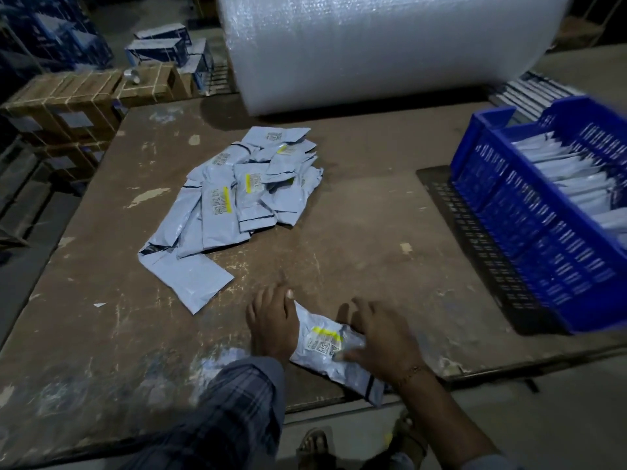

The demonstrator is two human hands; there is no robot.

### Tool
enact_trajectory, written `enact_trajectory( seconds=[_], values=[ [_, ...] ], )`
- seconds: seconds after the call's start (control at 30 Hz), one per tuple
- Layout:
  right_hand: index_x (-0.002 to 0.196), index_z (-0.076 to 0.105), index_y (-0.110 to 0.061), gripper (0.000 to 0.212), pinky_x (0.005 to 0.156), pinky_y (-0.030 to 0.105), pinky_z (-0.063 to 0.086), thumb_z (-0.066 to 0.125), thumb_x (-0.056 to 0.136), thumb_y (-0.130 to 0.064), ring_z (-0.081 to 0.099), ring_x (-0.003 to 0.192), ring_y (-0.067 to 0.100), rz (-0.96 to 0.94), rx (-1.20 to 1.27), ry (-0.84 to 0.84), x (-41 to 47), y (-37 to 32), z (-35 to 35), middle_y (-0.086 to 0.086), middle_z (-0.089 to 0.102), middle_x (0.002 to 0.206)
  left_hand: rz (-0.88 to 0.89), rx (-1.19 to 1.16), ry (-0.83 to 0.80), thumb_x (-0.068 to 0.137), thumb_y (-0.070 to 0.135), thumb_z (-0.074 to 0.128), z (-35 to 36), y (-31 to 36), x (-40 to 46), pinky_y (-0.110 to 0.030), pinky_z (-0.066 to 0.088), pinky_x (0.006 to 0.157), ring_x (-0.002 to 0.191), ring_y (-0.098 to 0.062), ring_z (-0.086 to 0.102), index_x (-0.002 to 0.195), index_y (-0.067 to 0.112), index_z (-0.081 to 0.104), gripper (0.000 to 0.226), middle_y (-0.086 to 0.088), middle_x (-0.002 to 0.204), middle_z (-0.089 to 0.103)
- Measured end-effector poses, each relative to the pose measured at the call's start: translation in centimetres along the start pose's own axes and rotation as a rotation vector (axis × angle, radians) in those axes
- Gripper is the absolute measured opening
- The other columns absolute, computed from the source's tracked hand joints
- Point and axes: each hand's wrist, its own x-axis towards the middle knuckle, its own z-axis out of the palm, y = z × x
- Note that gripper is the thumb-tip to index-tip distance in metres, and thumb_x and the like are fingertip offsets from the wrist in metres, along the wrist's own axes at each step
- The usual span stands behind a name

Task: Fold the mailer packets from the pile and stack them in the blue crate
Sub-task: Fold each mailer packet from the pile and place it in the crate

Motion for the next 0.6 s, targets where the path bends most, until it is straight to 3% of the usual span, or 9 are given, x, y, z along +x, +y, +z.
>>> enact_trajectory(
  seconds=[0.1,0.23,0.3,0.37,0.47,0.53,0.6],
  values=[
    [0.127,0.055,-0.037,0.081,0.08,0.03,0.042,0.095,0.057,-0.05,0.054,0.106,0.016,0.055,0.2,-0.172,-0.2,-0.8,0.8,-0.008,0.057,0.12,-0.041,-0.088,0.011,0.108,0.041,0.03,0.7,0.0,0.4,-0.054,0.043,0.105,0.113,-0.033,0.058,0.104,0.016,0.069,0.047,-0.002,0.111,0.067],
    [0.12,0.064,-0.025,0.06,0.086,0.035,0.05,0.091,0.068,-0.034,0.06,0.109,0.026,0.091,0.206,-0.252,1.5,0.8,0.1,0.003,0.062,0.118,-0.083,-0.096,0.029,0.106,0.046,0.029,0.5,1.0,0.7,-0.056,0.045,0.104,0.115,-0.037,0.059,0.107,0.013,0.072,0.055,-0.007,0.115,0.07],
    [0.112,0.066,-0.02,0.041,0.084,0.036,0.051,0.081,0.075,-0.026,0.063,0.107,0.032,0.076,0.08,-0.193,2.2,2.4,-2.0,0.007,0.062,0.115,-0.109,-0.037,0.02,0.106,0.05,0.027,1.0,2.3,0.9,-0.056,0.042,0.109,0.123,-0.037,0.057,0.119,0.015,0.072,0.058,-0.008,0.126,0.069],
    [0.11,0.065,-0.019,0.036,0.08,0.038,0.051,0.075,0.076,-0.019,0.063,0.103,0.034,0.086,-0.056,-0.098,2.8,4.1,-5.3,0.007,0.061,0.113,-0.073,0.047,-0.052,0.109,0.052,0.028,1.6,4.4,1.2,-0.055,0.034,0.118,0.137,-0.033,0.05,0.138,0.019,0.064,0.057,-0.008,0.145,0.061],
    [0.092,0.064,-0.023,0.026,0.07,0.04,0.052,0.075,0.069,-0.019,0.064,0.093,0.037,0.071,-0.118,0.084,3.3,6.9,-11.0,0.005,0.067,0.097,0.037,0.178,-0.27,0.113,0.05,0.031,3.3,8.2,1.5,-0.053,0.01,0.128,0.16,-0.027,0.017,0.164,0.024,0.033,0.058,-0.007,0.174,0.023],
    [0.087,0.064,-0.024,0.024,0.067,0.039,0.051,0.073,0.067,-0.016,0.063,0.088,0.034,0.07,-0.129,0.177,3.7,8.6,-14.5,0.002,0.068,0.091,0.077,0.22,-0.382,0.112,0.055,0.024,4.6,10.6,1.9,-0.058,0.0,0.128,0.164,-0.024,-0.003,0.169,0.027,0.017,0.064,-0.003,0.178,0.002],
    [0.09,0.064,-0.026,0.026,0.065,0.037,0.046,0.073,0.071,-0.01,0.059,0.085,0.03,0.076,-0.144,0.25,3.7,10.0,-18.0,-0.002,0.067,0.091,0.12,0.25,-0.429,0.11,0.058,0.022,6.0,13.1,2.8,-0.063,0.001,0.127,0.164,-0.025,-0.007,0.169,0.025,0.015,0.068,-0.004,0.178,-0.001]
  ],
)
